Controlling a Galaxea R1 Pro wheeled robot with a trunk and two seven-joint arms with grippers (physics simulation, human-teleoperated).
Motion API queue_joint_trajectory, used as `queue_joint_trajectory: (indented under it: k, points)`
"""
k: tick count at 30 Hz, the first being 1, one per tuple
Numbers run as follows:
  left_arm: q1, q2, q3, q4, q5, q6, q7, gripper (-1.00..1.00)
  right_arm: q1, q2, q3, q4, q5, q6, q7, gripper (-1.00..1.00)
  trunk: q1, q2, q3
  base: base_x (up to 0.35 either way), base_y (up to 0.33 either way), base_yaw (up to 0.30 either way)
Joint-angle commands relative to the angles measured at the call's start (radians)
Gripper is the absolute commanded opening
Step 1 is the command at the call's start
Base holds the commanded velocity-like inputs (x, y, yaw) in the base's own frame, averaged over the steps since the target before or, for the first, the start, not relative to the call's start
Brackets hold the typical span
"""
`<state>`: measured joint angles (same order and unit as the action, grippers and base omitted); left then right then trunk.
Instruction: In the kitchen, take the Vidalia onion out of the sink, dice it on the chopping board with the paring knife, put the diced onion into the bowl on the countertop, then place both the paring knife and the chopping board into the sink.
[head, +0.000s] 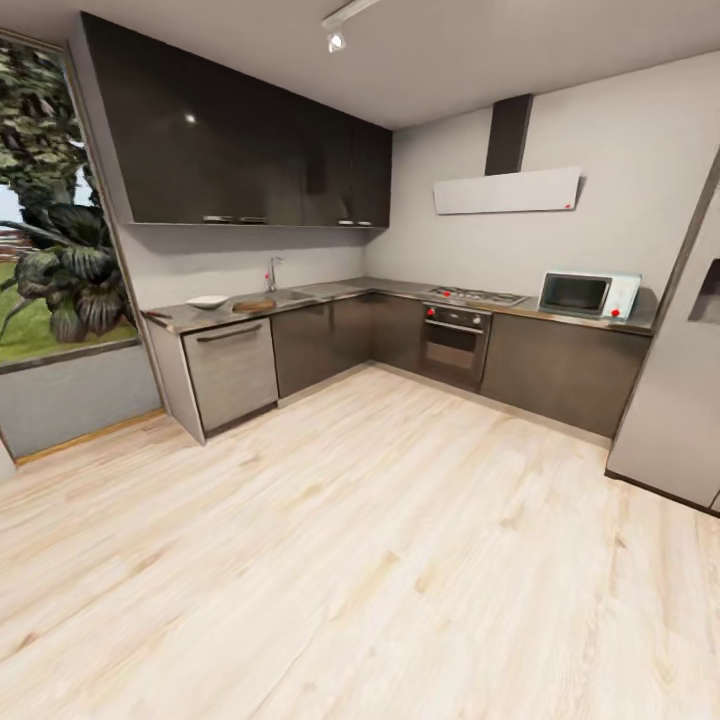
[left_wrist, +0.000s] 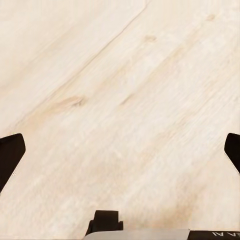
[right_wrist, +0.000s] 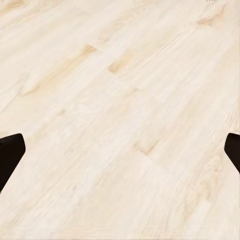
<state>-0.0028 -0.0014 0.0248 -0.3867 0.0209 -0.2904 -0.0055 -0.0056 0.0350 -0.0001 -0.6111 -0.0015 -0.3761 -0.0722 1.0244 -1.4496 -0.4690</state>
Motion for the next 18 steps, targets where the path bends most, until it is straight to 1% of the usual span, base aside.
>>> queue_joint_trajectory:
  k: [1, 18]
  points:
    - [-0.001, 0.000, 0.001, 0.000, 0.002, -0.003, -0.001, 1.00, -0.001, 0.000, 0.000, 0.001, 0.000, -0.003, -0.003, 1.00, 0.001, 0.000, -0.001, 0.345, 0.000, -0.042]
    - [-0.001, 0.000, 0.001, 0.000, 0.002, -0.003, -0.001, 1.00, -0.001, 0.000, 0.000, 0.001, 0.000, -0.003, -0.003, 1.00, 0.001, 0.000, -0.001, 0.345, 0.000, -0.007]
